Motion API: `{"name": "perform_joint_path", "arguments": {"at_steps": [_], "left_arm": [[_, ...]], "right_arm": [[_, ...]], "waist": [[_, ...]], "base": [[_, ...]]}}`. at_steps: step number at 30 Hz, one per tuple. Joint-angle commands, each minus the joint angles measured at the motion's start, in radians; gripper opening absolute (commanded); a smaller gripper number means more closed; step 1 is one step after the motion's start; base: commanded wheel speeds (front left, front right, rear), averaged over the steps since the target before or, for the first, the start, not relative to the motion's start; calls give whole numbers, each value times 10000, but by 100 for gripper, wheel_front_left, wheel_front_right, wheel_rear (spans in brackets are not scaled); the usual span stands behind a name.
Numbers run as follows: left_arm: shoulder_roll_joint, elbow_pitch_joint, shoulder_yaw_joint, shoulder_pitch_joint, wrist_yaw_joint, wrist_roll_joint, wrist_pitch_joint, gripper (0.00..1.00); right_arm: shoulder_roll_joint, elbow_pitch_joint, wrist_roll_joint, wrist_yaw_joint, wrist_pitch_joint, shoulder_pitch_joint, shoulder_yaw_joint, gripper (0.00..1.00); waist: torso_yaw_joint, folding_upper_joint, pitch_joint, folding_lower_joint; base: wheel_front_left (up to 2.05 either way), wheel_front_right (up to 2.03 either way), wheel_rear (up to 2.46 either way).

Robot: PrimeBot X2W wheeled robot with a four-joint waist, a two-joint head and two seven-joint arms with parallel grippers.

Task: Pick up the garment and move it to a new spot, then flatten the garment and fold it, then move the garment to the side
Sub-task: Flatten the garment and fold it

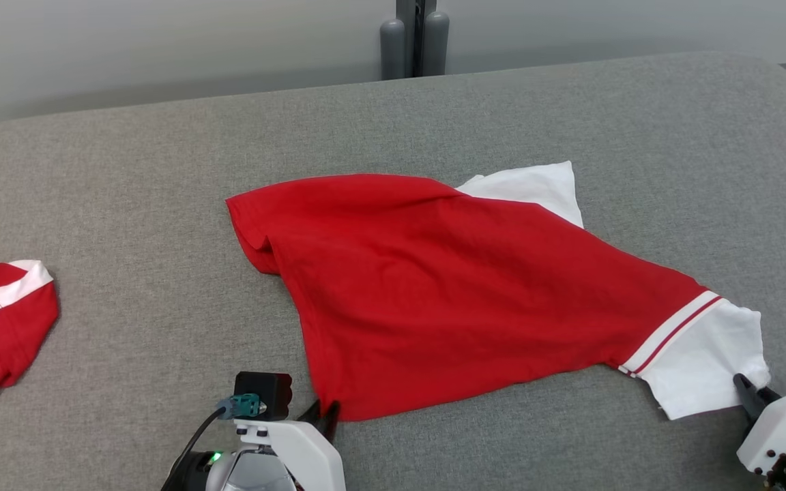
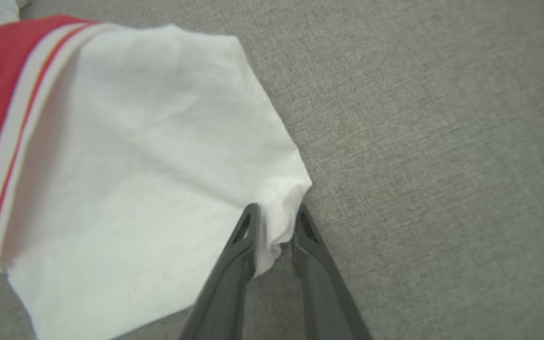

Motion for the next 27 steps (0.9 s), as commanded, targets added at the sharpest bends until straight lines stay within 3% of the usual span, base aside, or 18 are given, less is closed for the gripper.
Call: {"name": "perform_joint_path", "arguments": {"at_steps": [1,13,18,23,27], "left_arm": [[-3,51,14,-94,-87,-59,-89,0],[70,-154,197,89,-237,-177,-579,0],[284,-843,532,-29,-207,-227,-882,0],[948,-986,782,-1024,-453,172,-684,0],[1370,-318,892,-2665,-1112,306,-234,0]], "right_arm": [[97,178,103,39,-28,11,208,0],[-121,-370,518,26,-1488,53,217,0],[27,-1864,900,26,-2128,77,121,0],[151,-3478,1335,28,-2360,-583,-31,0],[253,-3854,1478,28,-2318,-1898,-8,0]], "waist": [[-4,0,-45,0],[74,0,-622,0],[100,0,-875,0],[63,0,-840,0],[41,0,-374,0]], "base": [[0,0,0],[0,0,0],[0,0,0],[0,0,0],[0,0,0]]}}
